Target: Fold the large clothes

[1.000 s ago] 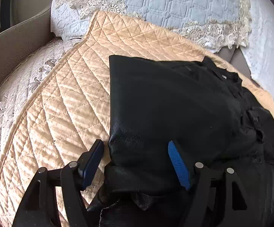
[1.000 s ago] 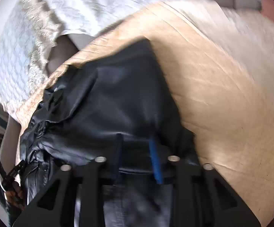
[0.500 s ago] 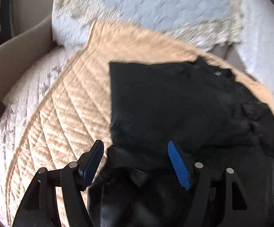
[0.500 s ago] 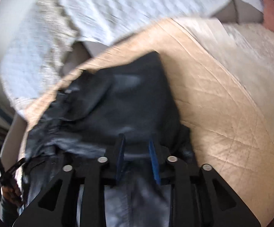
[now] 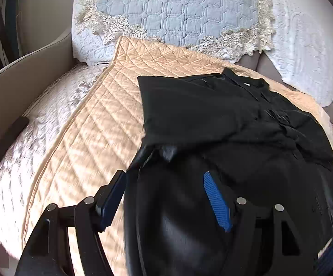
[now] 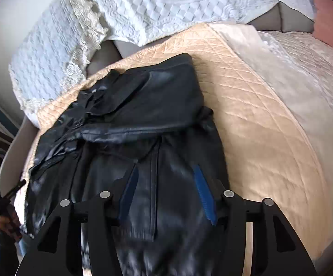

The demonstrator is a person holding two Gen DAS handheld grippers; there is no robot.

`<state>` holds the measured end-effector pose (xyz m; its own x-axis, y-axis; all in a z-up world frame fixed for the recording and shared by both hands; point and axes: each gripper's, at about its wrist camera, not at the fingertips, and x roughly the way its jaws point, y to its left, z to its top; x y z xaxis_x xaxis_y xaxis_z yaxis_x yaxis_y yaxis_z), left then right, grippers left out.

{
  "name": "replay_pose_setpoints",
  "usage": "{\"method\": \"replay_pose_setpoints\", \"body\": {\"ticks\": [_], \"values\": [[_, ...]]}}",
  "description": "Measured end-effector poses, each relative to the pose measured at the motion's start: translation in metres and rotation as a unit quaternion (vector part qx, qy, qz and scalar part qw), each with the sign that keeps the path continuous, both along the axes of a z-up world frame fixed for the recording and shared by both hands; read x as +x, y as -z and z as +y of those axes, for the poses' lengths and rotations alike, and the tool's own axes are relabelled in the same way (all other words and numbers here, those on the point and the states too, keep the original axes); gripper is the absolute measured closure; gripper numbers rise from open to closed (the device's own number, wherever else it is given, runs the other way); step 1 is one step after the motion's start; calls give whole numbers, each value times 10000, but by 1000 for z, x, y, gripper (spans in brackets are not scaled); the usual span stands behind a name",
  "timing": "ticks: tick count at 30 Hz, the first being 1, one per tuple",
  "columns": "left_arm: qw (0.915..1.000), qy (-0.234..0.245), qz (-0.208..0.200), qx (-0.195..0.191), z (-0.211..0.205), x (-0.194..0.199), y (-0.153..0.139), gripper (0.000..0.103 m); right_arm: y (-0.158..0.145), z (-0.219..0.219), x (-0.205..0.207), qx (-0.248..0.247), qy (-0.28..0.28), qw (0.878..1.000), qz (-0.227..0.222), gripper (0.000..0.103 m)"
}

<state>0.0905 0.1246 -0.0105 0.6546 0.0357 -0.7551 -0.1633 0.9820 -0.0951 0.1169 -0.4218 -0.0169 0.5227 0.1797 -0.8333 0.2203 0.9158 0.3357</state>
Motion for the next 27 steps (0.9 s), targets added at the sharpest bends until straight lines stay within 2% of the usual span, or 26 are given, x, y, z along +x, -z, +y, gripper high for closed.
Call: {"method": "replay_pose_setpoints", "body": {"ticks": [3, 6, 8, 9, 11, 13, 14, 16, 19, 21, 23, 25, 26, 27], "values": [[10000, -42, 87, -4, 5, -18, 5, 31, 6, -9, -19, -4, 202, 9998, 72, 45], [9997, -101, 234, -8, 7, -28, 14, 31, 22, -25, -39, 260, 465, 9981, 319, 45], [9989, -130, 385, -226, 9, -29, 23, 31, 33, -21, -40, 445, 462, 9968, 477, 45], [9987, -141, 426, -254, 8, -33, 26, 31, 31, -20, -43, 462, 453, 9969, 446, 45], [9989, -95, 373, -268, 4, -44, 25, 31, 26, -16, -46, 838, 313, 9953, 370, 45], [9970, -45, 367, -673, 3, -54, 25, 31, 33, -8, -47, 1377, 150, 9891, 491, 44], [9955, 8, 385, -862, 1, -59, 26, 31, 33, -4, -48, 1378, 95, 9891, 513, 43], [9950, 145, 359, -923, -6, -67, 25, 31, 34, 3, -51, 1506, -22, 9872, 519, 43], [9910, 283, 366, -1255, -12, -76, 25, 31, 36, 13, -54, 1822, -108, 9821, 469, 43], [9912, 366, 376, -1214, -17, -77, 26, 32, 38, 14, -54, 1701, -68, 9842, 496, 51], [9937, 298, 419, -996, -20, -75, 27, 42, 39, 11, -54, 1687, 72, 9844, 503, 60], [9944, 141, 438, -949, -15, -77, 27, 60, 38, 7, -56, 1689, 173, 9843, 489, 68], [9943, 40, 443, -973, -11, -78, 27, 66, 40, 5, -57, 1663, 211, 9844, 524, 72], [9941, -59, 466, -978, -7, -79, 29, 78, 42, 4, -57, 1650, 232, 9844, 572, 75]]}}
